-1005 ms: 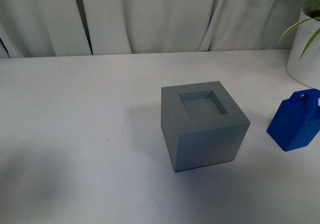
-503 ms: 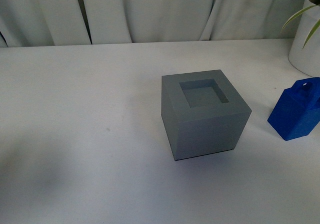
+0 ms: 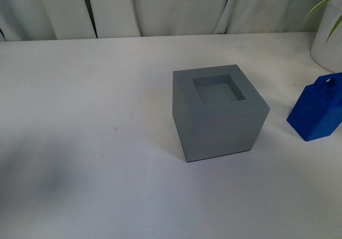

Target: Insert blue part into gray base

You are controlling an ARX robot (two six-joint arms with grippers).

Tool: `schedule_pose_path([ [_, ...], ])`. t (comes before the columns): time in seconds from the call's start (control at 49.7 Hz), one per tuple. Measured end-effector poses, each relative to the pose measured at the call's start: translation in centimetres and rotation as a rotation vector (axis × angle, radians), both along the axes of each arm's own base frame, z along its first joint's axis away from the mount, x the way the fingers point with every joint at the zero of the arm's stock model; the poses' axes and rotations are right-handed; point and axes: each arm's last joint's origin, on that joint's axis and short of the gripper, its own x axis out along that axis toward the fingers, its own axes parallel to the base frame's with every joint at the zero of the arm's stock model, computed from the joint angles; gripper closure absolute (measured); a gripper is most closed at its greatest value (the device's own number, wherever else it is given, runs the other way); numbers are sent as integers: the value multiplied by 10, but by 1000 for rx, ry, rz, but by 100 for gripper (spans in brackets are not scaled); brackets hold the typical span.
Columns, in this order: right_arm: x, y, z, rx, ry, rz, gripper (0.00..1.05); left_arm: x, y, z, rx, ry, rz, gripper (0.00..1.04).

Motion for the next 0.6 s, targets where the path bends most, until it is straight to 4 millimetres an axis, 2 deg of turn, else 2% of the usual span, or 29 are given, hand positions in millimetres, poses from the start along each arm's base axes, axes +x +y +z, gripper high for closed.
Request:
schedule_pose_path([
  [0.201, 28, 14, 5, -126, 65, 171, 7, 0, 0, 0, 0, 0, 0, 6],
  [0.603, 52, 34, -12, -234, 143, 350, 7, 0, 0, 0, 0, 0, 0, 6],
])
